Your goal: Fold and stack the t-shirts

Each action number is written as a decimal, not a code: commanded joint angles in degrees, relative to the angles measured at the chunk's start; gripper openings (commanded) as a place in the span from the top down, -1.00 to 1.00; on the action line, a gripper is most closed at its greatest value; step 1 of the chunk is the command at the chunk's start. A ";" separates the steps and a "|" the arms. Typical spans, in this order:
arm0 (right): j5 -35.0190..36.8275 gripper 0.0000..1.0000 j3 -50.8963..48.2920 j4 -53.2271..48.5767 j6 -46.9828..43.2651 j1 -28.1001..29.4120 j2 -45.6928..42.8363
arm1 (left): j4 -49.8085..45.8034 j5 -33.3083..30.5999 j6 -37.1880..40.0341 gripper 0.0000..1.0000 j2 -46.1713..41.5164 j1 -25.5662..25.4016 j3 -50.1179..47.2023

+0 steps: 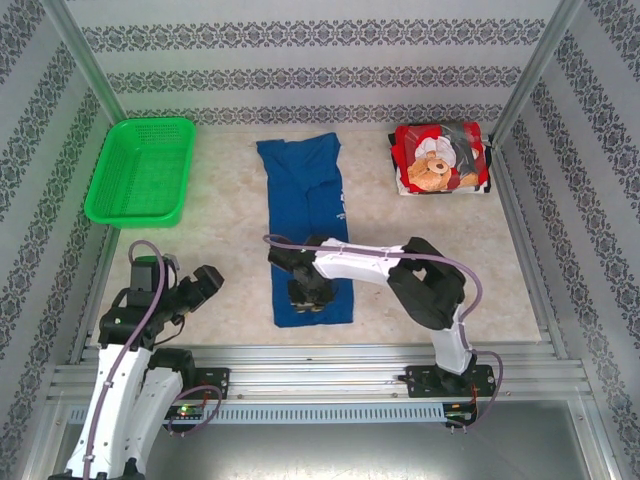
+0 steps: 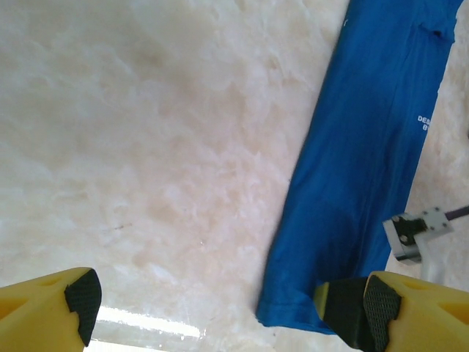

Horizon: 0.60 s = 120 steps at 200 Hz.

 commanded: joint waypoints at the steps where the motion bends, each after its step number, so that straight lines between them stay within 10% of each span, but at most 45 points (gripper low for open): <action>1: 3.72 0.45 -4.29 -2.17 3.13 0.50 -6.82 | 3.12 3.03 -1.88 -0.86 0.48 -1.47 -1.70; 84: 3.30 0.03 -29.70 7.75 6.56 -4.75 -32.35 | 24.06 5.16 -21.33 -0.76 7.63 -26.00 -13.36; 120: -0.63 0.01 -42.22 18.71 7.53 -10.28 -40.65 | 39.94 2.71 -26.20 -0.52 25.34 -38.88 -12.74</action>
